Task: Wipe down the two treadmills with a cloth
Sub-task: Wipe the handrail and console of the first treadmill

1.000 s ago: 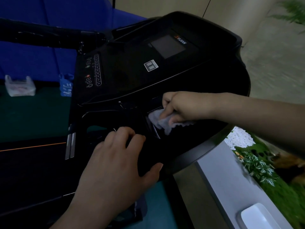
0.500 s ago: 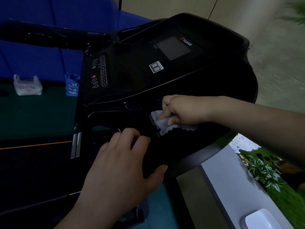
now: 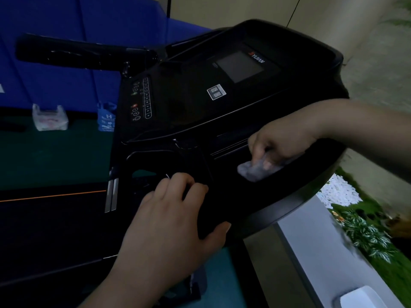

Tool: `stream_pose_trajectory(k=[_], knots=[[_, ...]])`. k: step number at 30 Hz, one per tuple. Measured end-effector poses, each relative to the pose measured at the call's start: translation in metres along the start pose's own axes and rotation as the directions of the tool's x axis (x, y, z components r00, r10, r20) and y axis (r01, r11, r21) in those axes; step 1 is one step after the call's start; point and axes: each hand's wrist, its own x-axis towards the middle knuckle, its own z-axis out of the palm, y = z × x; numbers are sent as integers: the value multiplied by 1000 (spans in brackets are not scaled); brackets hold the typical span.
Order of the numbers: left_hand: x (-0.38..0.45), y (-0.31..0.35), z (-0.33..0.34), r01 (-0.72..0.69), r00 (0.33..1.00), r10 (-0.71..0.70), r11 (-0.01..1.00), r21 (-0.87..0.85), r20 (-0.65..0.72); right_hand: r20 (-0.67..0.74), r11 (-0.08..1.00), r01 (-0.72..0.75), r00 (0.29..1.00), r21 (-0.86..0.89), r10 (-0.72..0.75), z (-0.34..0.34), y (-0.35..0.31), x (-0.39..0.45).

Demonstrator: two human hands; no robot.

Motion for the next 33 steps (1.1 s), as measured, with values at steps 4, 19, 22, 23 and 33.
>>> stream_pose_trajectory(k=[4,19,22,23,33], knots=[[0,1,0,-1,1000,1,1000,2,2,19,999,-42,999,-21,42,-4,-3,-4],[1,1,0,-4,1000,4,1000,-6,5,-642,997,-66,766,-41,24,-16,14,-15],[1,1,-1,-11,1000,11,1000,-3,4,-639,952,-276,758,-129,133,-12,18,-1],[1,1,-1,-12,1000,12,1000,-4,2,-614,941,-322,765,-102,195,-10,17,3],[0,0,-1,-19,1000,19,1000,-1,-2,-623,840,-290,779,-459,-71,2,-26,64]])
